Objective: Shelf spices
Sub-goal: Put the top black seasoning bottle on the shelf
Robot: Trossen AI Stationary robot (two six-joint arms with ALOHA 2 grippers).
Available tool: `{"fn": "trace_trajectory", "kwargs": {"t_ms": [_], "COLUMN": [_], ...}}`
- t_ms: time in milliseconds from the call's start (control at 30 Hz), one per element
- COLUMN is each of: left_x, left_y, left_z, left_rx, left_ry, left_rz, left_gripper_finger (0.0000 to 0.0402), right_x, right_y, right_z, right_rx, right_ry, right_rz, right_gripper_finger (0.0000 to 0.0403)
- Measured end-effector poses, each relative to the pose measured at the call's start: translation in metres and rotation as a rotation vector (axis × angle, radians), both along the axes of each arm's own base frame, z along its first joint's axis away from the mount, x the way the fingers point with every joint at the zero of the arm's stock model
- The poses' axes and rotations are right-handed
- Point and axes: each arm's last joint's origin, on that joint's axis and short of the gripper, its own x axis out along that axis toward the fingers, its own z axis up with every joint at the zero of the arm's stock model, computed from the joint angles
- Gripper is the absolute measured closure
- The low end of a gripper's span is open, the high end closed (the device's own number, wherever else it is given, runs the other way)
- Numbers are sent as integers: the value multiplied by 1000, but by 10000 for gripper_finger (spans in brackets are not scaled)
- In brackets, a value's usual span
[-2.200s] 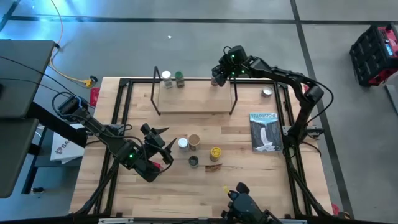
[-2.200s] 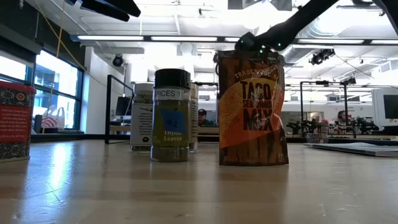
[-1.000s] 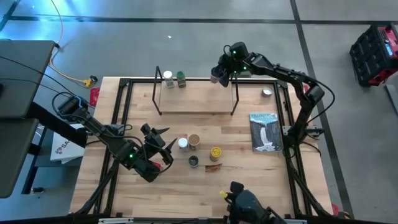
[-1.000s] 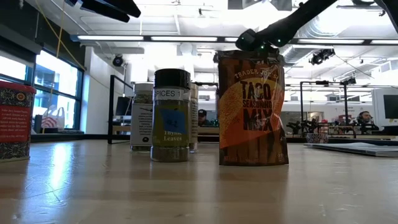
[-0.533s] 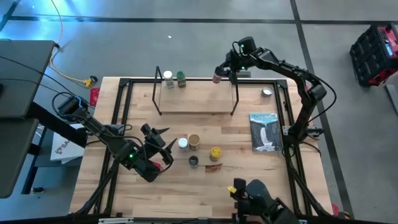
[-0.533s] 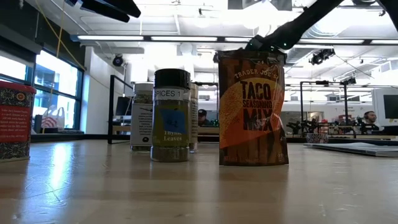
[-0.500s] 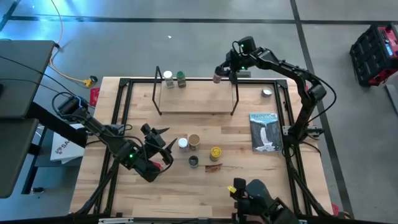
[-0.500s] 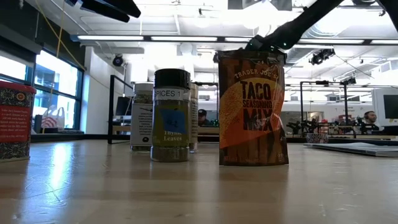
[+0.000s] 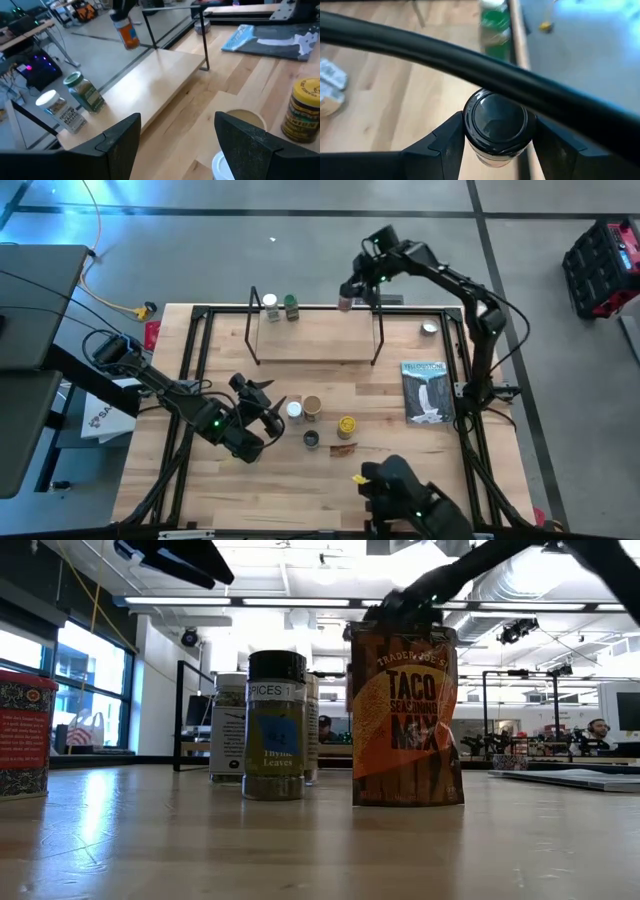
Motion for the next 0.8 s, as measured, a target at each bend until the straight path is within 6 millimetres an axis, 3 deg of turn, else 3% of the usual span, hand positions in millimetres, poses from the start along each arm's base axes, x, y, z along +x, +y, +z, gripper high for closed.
{"fn": "trace_trajectory", "kwargs": {"t_ms": [300,800], "left_x": [0,0], "left_y": [0,0], "left_z": [0,0], "left_rx": [-7,-7], "left_ry": [4,2], "left_rz": [-4,-4], "left_gripper_finger": [154,154], "right_x": [9,2], "right_y": [-4,-11], "right_z": [-43,-47], "right_rx": [63,14], "right_ry": [83,157], "right_rz": [28,-45], "right_gripper_finger": [210,210]}}
